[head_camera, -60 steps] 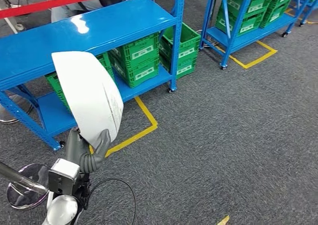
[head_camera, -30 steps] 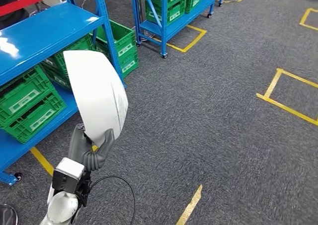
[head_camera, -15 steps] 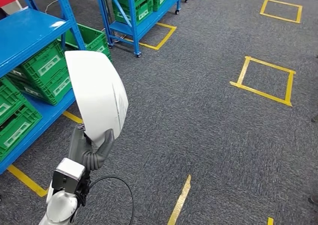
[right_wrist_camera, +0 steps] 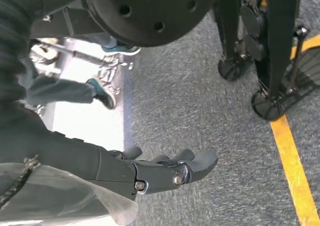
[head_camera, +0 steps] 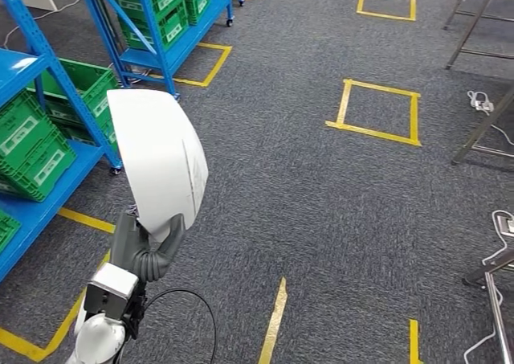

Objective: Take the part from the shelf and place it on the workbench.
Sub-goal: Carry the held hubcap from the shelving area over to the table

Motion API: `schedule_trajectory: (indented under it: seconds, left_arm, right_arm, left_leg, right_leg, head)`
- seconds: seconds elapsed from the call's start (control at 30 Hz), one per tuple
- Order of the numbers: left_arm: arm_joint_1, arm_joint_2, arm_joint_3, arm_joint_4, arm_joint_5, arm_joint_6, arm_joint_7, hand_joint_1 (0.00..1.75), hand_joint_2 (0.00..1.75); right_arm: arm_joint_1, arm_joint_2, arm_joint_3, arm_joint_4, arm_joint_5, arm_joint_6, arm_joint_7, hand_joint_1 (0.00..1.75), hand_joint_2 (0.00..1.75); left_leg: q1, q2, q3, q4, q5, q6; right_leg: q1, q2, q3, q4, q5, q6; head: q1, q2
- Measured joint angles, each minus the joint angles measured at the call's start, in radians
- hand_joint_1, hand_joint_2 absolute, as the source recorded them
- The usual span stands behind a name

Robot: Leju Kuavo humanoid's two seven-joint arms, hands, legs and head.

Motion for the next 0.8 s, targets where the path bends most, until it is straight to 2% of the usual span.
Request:
schedule_trajectory:
  seconds: [0.03, 0.1, 0.13, 0.17, 0.23, 0.27, 0.3, 0.33, 0.37, 0.4, 0.43, 0.47, 0.5, 0.53, 0.6, 0.63, 0.67, 0.7, 0.73, 0.77, 0.8]
  left_arm:
    - [0.001, 0.0, 0.0, -0.001, 0.0, 0.0, 0.0, 1.75, 1.75]
    - [0.001, -0.001, 0.001, -0.002, 0.0, 0.0, 0.0, 1.75, 1.75]
    - [0.0, -0.003, 0.001, -0.003, 0.0, 0.0, 0.0, 1.75, 1.75]
    - [0.0, -0.004, 0.001, -0.004, 0.0, 0.0, 0.0, 1.75, 1.75]
    - [0.001, -0.005, 0.002, -0.005, 0.0, 0.0, -0.001, 1.75, 1.75]
    - [0.002, -0.005, 0.002, -0.006, 0.0, 0.0, -0.001, 1.75, 1.75]
    - [0.003, -0.005, 0.002, -0.006, 0.0, 0.0, -0.001, 1.75, 1.75]
    - [0.003, -0.005, 0.002, -0.006, 0.0, 0.0, -0.001, 1.75, 1.75]
    - [0.003, -0.005, 0.002, -0.006, 0.0, 0.0, -0.001, 1.75, 1.75]
    - [0.003, -0.005, 0.002, -0.006, 0.0, 0.0, -0.001, 1.75, 1.75]
    - [0.003, -0.005, 0.002, -0.006, 0.0, 0.0, -0.001, 1.75, 1.75]
    - [0.002, -0.005, 0.002, -0.006, 0.0, 0.0, -0.001, 1.75, 1.75]
    - [0.002, -0.005, 0.002, -0.006, 0.0, 0.0, -0.001, 1.75, 1.75]
    - [0.002, -0.005, 0.002, -0.006, 0.0, 0.0, -0.001, 1.75, 1.75]
    - [0.001, -0.005, 0.002, -0.007, 0.0, 0.0, -0.001, 1.75, 1.75]
    - [0.001, -0.005, 0.002, -0.007, 0.0, 0.0, -0.001, 1.75, 1.75]
    - [0.0, -0.004, 0.002, -0.008, 0.0, 0.0, -0.001, 1.75, 1.75]
    - [0.0, -0.004, 0.002, -0.009, 0.0, 0.0, -0.001, 1.75, 1.75]
    - [0.001, -0.003, 0.002, -0.009, 0.0, 0.0, -0.001, 1.75, 1.75]
    - [0.003, -0.002, 0.002, -0.009, 0.0, 0.0, 0.0, 1.75, 1.75]
    - [0.004, -0.001, 0.002, -0.009, 0.0, 0.0, 0.0, 1.75, 1.75]
  right_arm:
    - [0.0, 0.001, 0.0, -0.001, 0.0, 0.0, 0.0, 0.0, 1.75]
    - [0.003, 0.002, 0.0, -0.002, 0.0, 0.0, 0.0, 0.0, 1.75]
    - [0.005, 0.002, 0.0, -0.003, 0.0, 0.0, 0.0, 0.0, 1.75]
    - [0.006, 0.003, 0.0, -0.003, 0.0, 0.0, 0.001, 0.0, 1.75]
    - [0.003, 0.003, 0.0, -0.004, 0.0, 0.0, 0.001, 0.0, 1.75]
    - [0.002, 0.004, 0.0, -0.005, 0.0, 0.0, 0.002, 0.0, 1.75]
    - [0.002, 0.004, 0.0, -0.005, 0.0, 0.0, 0.002, 0.0, 1.75]
    - [0.003, 0.004, 0.0, -0.005, 0.0, 0.001, 0.002, 0.0, 1.75]
    - [0.004, 0.004, 0.0, -0.005, 0.0, 0.001, 0.002, 0.0, 1.75]
    - [0.005, 0.004, 0.0, -0.006, 0.0, 0.001, 0.002, 0.0, 1.75]
    - [0.005, 0.004, 0.0, -0.006, 0.0, 0.001, 0.002, 0.0, 1.75]
    - [0.003, 0.004, 0.0, -0.007, 0.0, 0.001, 0.002, 0.0, 1.75]
    - [0.001, 0.004, 0.0, -0.007, 0.0, 0.001, 0.002, 0.0, 1.75]
    - [0.001, 0.004, 0.0, -0.008, 0.0, 0.001, 0.002, 0.0, 1.75]
    - [0.002, 0.004, 0.0, -0.008, 0.0, 0.001, 0.002, 0.0, 1.75]
    - [0.003, 0.004, 0.0, -0.009, 0.0, 0.001, 0.002, 0.0, 1.75]
    - [0.003, 0.005, 0.0, -0.009, 0.0, 0.001, 0.002, 0.0, 1.75]
    - [0.003, 0.005, 0.0, -0.01, 0.0, 0.001, 0.002, 0.0, 1.75]
    - [0.002, 0.005, 0.0, -0.01, 0.0, 0.0, 0.002, 0.0, 1.75]
    - [0.001, 0.005, 0.0, -0.011, 0.0, 0.0, 0.002, 0.0, 1.75]
    - [0.002, 0.005, 0.0, -0.011, 0.0, 0.0, 0.001, 0.0, 1.75]
  left_leg:
    - [-0.001, -0.008, 0.0, -0.007, -0.003, 0.001]
    - [-0.002, 0.013, 0.0, -0.015, 0.002, 0.009]
    - [-0.001, 0.026, 0.002, -0.02, 0.006, 0.015]
    - [0.001, 0.041, 0.003, -0.025, 0.01, 0.02]
    - [0.0, 0.071, 0.001, -0.029, 0.012, 0.025]
    - [-0.001, 0.088, 0.0, -0.029, 0.012, 0.025]
    - [-0.002, 0.104, 0.0, -0.028, 0.012, 0.025]
    - [-0.002, 0.119, -0.001, -0.028, 0.012, 0.025]
    - [-0.002, 0.132, 0.0, -0.028, 0.011, 0.023]
    - [-0.002, 0.144, 0.002, -0.028, 0.009, 0.022]
    - [-0.004, 0.154, 0.004, -0.028, 0.007, 0.018]
    - [-0.006, 0.163, 0.005, -0.027, 0.005, 0.014]
    - [-0.008, 0.171, 0.006, -0.026, 0.003, 0.009]
    - [-0.01, 0.179, 0.007, -0.026, 0.002, 0.004]
    - [-0.008, 0.191, 0.011, -0.026, 0.0, -0.008]
    - [-0.006, 0.18, 0.01, -0.02, -0.008, -0.014]
    - [-0.004, 0.16, 0.002, 0.004, -0.027, -0.018]
    - [-0.002, 0.134, -0.016, 0.05, -0.057, -0.022]
    - [-0.002, 0.11, -0.045, 0.117, -0.092, -0.023]
    - [-0.002, 0.098, -0.079, 0.191, -0.124, -0.023]
    - [-0.002, 0.093, -0.107, 0.248, -0.141, -0.022]
  right_leg:
    - [-0.003, 0.01, -0.008, 0.002, 0.003, 0.007]
    - [-0.007, 0.025, -0.021, 0.002, 0.008, 0.022]
    - [-0.006, 0.011, -0.03, 0.012, 0.001, 0.026]
    - [-0.005, -0.014, -0.047, 0.042, -0.017, 0.031]
    - [-0.004, -0.074, -0.104, 0.161, -0.081, 0.038]
    - [-0.006, -0.089, -0.137, 0.231, -0.111, 0.042]
    - [-0.008, -0.096, -0.157, 0.278, -0.127, 0.045]
    - [-0.009, -0.101, -0.159, 0.289, -0.124, 0.047]
    - [-0.011, -0.105, -0.138, 0.257, -0.103, 0.048]
    - [-0.011, -0.116, -0.099, 0.191, -0.071, 0.048]
    - [-0.009, -0.139, -0.054, 0.112, -0.047, 0.045]
    - [-0.006, -0.156, -0.017, 0.049, -0.029, 0.039]
    - [-0.002, -0.168, 0.006, 0.01, -0.021, 0.031]
    - [0.002, -0.172, 0.014, -0.005, -0.022, 0.022]
    - [0.003, -0.151, 0.014, -0.007, -0.018, 0.006]
    - [0.002, -0.142, 0.015, -0.01, -0.015, -0.001]
    - [0.0, -0.132, 0.017, -0.013, -0.013, -0.007]
    - [-0.002, -0.122, 0.018, -0.015, -0.01, -0.013]
    - [-0.001, -0.112, 0.018, -0.016, -0.01, -0.016]
    - [0.001, -0.1, 0.018, -0.015, -0.009, -0.019]
    - [0.003, -0.088, 0.018, -0.015, -0.009, -0.02]
  head:
    - [0.0, 0.0]
    - [0.0, 0.0]
    - [0.002, 0.0]
    - [0.005, 0.0]
    - [0.01, 0.0]
    - [0.01, 0.0]
    - [0.01, 0.0]
    - [0.011, 0.0]
    - [0.011, 0.0]
    - [0.011, 0.0]
    - [0.011, 0.0]
    - [0.01, 0.0]
    - [0.009, 0.0]
    - [0.009, 0.0]
    - [0.008, 0.0]
    - [0.006, 0.0]
    - [0.004, 0.0]
    - [0.002, 0.0]
    - [0.0, 0.0]
    - [-0.001, 0.0]
    - [-0.001, 0.0]
